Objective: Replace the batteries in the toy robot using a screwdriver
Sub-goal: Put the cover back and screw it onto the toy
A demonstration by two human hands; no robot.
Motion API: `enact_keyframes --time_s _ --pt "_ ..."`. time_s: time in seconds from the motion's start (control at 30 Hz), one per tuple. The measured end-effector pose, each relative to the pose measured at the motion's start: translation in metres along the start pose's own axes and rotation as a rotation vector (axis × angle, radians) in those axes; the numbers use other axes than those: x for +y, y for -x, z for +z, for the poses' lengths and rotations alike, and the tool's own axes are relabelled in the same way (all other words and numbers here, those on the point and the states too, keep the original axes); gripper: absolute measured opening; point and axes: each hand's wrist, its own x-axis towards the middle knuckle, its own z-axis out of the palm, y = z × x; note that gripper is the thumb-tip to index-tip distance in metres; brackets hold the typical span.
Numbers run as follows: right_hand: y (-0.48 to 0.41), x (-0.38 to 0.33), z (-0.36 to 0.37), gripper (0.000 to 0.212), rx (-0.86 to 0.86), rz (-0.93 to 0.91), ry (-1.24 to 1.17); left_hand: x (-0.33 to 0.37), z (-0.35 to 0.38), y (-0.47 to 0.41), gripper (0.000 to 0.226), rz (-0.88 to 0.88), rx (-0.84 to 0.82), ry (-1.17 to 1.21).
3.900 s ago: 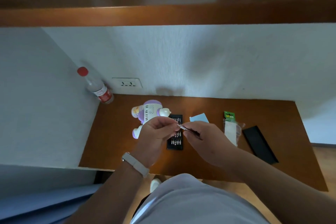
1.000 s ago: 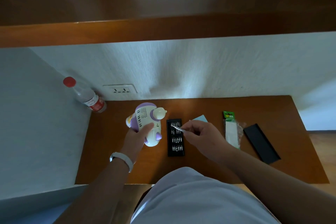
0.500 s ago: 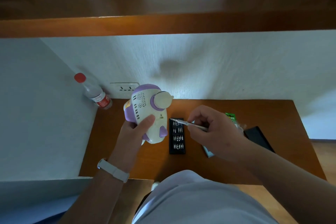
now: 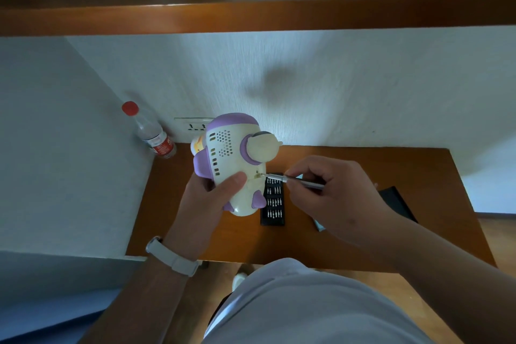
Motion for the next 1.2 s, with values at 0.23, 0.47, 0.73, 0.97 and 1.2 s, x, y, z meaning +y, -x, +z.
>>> enact_keyframes --time_s 0.23,0.47,0.73,0.97,1.2 --pt "0.008 -0.006 0.003 0.009 0.025 0.024 -0.007 0.002 -0.001 0.009 0.040 -0.014 0.008 -0.012" --pt "0.013 -0.012 0.006 0.010 -0.024 0.054 0.018 0.002 -0.004 0.014 0.032 -0.037 0.011 -0.037" --pt "0.017 -0.017 0.008 0.008 -0.012 0.009 0.075 0.003 -0.006 0.018 0.043 -0.036 0.052 -0.158" --pt "0.015 -0.016 0.007 0.008 -0.013 -0.044 0.164 -0.001 -0.006 0.017 0.057 -0.034 0.120 -0.259" --pt "0.011 -0.014 0.000 0.015 -0.125 0.054 0.187 0.004 -0.003 0.013 0.046 -0.037 0.120 -0.246"
